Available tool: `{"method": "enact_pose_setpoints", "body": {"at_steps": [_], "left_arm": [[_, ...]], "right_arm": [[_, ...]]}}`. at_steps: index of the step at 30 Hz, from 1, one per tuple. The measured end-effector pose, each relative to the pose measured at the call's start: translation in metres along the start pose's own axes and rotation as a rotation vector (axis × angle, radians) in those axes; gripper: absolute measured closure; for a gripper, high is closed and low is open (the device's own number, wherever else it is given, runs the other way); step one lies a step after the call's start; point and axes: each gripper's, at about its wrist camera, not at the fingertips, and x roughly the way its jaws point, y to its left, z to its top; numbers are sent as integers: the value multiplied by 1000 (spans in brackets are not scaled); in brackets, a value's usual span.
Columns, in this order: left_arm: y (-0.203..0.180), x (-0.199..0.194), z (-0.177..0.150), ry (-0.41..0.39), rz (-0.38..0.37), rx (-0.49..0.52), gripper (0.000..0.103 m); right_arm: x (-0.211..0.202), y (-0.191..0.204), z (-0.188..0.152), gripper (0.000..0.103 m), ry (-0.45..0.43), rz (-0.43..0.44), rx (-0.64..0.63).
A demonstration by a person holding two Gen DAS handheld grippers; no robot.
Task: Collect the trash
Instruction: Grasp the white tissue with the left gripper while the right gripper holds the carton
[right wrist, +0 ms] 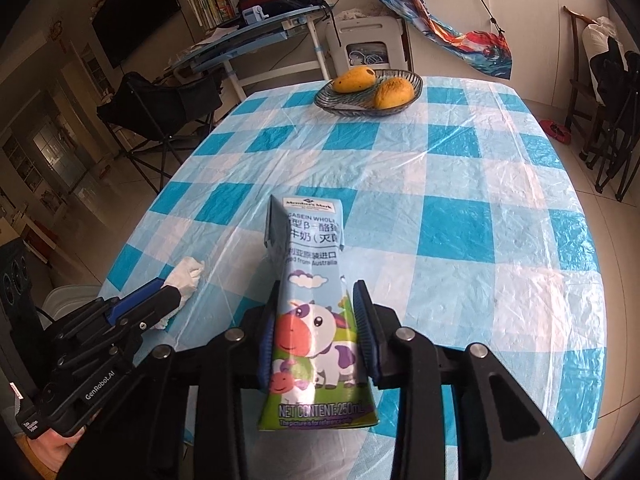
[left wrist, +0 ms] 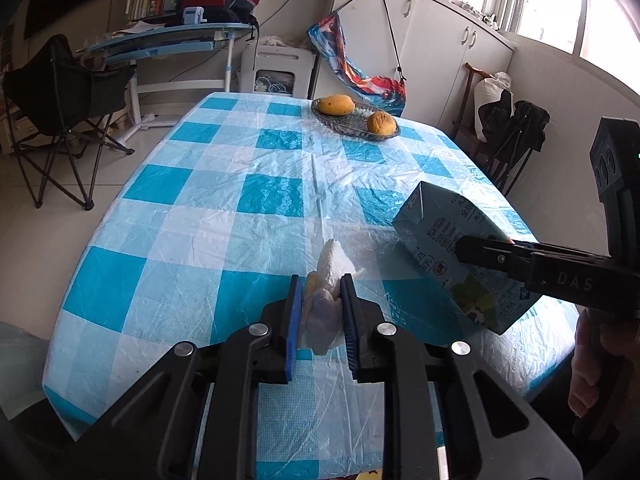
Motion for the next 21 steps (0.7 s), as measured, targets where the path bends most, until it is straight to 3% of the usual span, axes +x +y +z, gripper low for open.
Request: {"method": "enact_pose_setpoints", "body": {"at_steps": [1,2,12,14,16,21], "left_arm": [[2,-4,1,-12,-3,-8,96],[4,-7,1,-18,0,-9,98],[12,-11,-10,1,2,-28,97],[14,-9,-10,11,-11,-37,87],[16,-8,-10,14,5,-48,66],[17,-4,-13,18,38,-61,50]], "right_arm": [[-3,1,0,68,-12,7,1],[-4,1,0,68,-20,14,2],[0,1,-7,68,14,2,13],[2,0,-8,68,22,-5,21],[4,-1,-9,67,30,-6,27],[9,-2,-12,62,47,-10,30]]}}
